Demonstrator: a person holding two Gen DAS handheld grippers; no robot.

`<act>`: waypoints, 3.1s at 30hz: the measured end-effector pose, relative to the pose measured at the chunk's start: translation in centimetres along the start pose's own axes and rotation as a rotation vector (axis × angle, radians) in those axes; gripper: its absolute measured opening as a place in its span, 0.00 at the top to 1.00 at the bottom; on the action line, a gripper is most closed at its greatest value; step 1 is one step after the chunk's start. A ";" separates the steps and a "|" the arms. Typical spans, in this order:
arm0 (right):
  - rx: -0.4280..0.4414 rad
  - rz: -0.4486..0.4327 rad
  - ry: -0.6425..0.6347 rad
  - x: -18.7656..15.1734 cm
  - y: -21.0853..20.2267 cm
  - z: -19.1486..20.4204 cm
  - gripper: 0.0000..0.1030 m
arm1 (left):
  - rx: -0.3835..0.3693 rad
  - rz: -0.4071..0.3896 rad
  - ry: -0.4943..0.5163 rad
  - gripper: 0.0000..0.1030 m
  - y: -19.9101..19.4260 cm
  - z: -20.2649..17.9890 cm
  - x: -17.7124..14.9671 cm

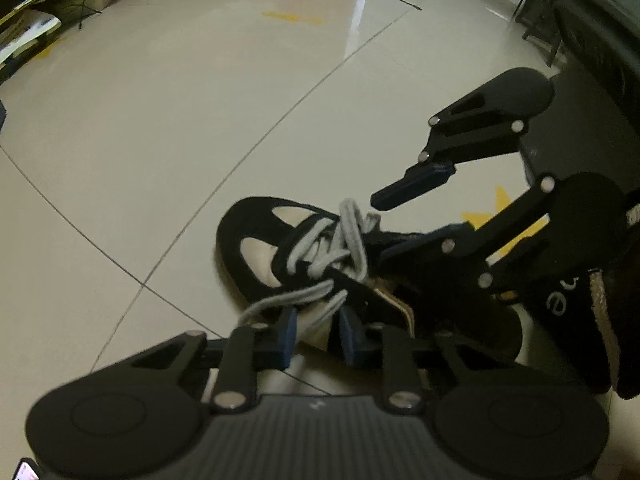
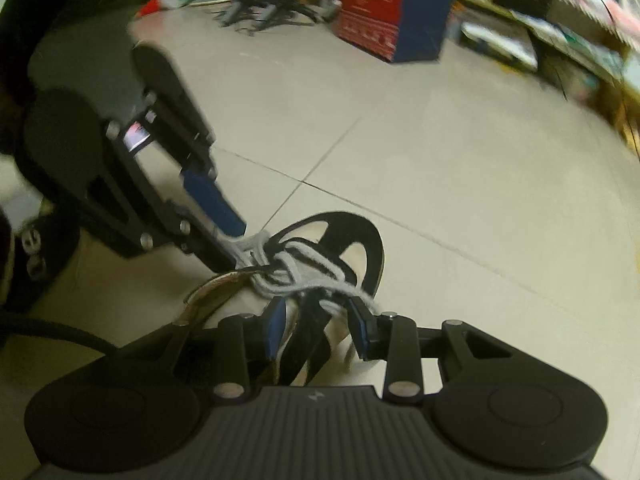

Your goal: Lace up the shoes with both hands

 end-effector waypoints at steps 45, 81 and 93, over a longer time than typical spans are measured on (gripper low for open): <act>0.022 0.092 0.155 -1.6 1.4 -0.9 0.64 | 0.089 0.007 -0.064 0.99 2.2 -0.5 -1.7; 0.021 0.101 0.155 -1.9 1.5 -1.0 0.64 | 0.019 0.002 -0.254 0.68 0.8 1.8 -2.8; 0.020 0.099 0.150 -1.8 1.7 -1.0 0.64 | 0.033 0.033 -0.259 0.98 1.2 1.3 -2.2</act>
Point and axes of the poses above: each gripper's, at about its wrist camera, not at the fingertips, and y roughly the way its jaws point, z to its left, x to its top, the point moved 6 cm from there along y, roughly the way its jaws point, and after that the axes turned 8 degrees about y, right-handed, at the moved point
